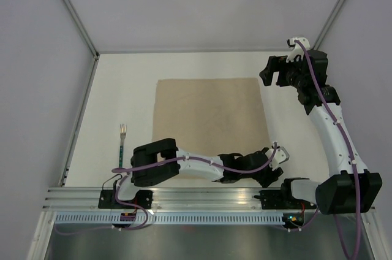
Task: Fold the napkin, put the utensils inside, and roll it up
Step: Fold the napkin at the center of the board.
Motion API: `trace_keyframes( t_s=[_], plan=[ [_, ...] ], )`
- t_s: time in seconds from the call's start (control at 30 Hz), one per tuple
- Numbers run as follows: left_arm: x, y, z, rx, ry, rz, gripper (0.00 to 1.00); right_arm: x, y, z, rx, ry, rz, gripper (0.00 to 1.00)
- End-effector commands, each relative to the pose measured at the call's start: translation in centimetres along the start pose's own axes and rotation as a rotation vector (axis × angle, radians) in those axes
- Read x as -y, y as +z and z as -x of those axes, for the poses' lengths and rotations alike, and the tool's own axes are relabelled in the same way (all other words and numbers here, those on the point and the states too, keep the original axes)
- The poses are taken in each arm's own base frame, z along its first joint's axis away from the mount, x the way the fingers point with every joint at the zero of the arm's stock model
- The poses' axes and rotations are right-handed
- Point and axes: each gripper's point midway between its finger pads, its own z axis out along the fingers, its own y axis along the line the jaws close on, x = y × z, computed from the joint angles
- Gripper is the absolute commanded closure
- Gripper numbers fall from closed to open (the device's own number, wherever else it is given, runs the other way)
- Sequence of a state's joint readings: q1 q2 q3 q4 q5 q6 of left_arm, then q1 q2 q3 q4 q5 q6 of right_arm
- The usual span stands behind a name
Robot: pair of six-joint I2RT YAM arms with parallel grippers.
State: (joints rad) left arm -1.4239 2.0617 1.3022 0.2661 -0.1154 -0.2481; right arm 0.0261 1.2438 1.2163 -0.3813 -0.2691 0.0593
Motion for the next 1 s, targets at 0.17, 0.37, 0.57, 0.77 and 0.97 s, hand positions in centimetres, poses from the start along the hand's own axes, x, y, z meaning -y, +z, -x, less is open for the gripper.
trace_keyframes(
  t_s=[0.17,0.37,0.57,0.77,0.97],
  plan=[
    [1.8,1.8,-0.5,0.054,0.121,-0.077,0.39,0.0,-0.4,0.7,0.002,0.031,-0.013,0.02],
    [1.0,2.7,-1.6,0.042,0.149,-0.041,0.43,0.0,-0.3,0.5,-0.004,0.032,-0.007,0.02],
    [0.1,3.1,-2.8,0.016,0.177,-0.004,0.47,0.0,-0.3,0.5,-0.004,0.03,-0.005,0.02],
    [-0.7,3.4,-4.2,-0.01,0.189,0.04,0.57,-0.1,-0.3,0.4,-0.006,0.03,-0.001,0.02],
    [-1.1,3.5,-4.4,-0.012,0.18,0.065,0.78,-0.2,-0.3,0.4,-0.007,0.03,0.004,0.02]
  ],
)
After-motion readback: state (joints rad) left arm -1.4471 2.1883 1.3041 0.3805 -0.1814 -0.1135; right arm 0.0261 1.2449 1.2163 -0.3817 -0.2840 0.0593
